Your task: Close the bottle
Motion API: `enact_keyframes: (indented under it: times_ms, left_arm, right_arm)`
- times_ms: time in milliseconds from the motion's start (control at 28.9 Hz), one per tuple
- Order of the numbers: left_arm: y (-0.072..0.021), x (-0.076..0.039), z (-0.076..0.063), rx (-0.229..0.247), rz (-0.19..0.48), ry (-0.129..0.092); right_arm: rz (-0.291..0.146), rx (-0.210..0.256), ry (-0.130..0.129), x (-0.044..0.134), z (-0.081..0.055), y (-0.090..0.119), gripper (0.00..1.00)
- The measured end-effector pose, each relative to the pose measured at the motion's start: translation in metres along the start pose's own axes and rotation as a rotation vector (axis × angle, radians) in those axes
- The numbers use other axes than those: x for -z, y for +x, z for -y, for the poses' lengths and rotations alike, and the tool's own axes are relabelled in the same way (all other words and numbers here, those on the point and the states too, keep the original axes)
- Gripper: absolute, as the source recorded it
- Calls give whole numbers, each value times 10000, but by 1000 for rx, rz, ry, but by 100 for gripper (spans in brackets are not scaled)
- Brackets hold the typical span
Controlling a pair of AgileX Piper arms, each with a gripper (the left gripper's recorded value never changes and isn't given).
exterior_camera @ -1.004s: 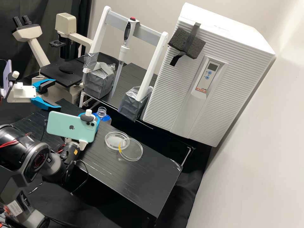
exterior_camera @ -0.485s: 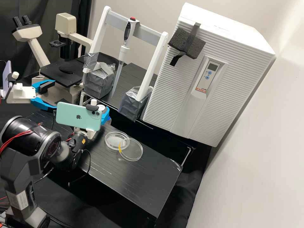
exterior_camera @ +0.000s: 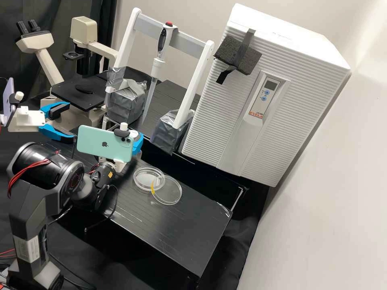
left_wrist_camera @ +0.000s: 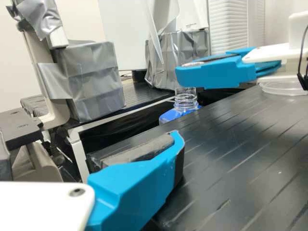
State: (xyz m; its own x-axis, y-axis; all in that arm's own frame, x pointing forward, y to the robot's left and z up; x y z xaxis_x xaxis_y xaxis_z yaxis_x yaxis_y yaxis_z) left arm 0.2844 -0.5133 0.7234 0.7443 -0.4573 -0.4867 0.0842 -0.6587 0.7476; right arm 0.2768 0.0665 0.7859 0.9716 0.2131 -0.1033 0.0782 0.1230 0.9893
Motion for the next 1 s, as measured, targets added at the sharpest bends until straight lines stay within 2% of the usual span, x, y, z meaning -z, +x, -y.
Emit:
enact_keyframes:
  times_ms: [242, 416, 693, 1004]
  left_arm:
    - [-2, -2, -10, -3, 0, 2]
    - [-9, 0, -3, -2, -5, -3]
    - [-13, -17, 10, 1, -9, -11]
    - [-13, -16, 10, 0, -10, -12]
  right_arm:
    - [-4, -3, -4, 4, -5, 62, 0]
    - [11, 13, 3, 5, 26, 68, 0]
    - [-7, 33, 7, 65, 79, 70, 0]
    - [-9, 34, 7, 71, 83, 70, 0]
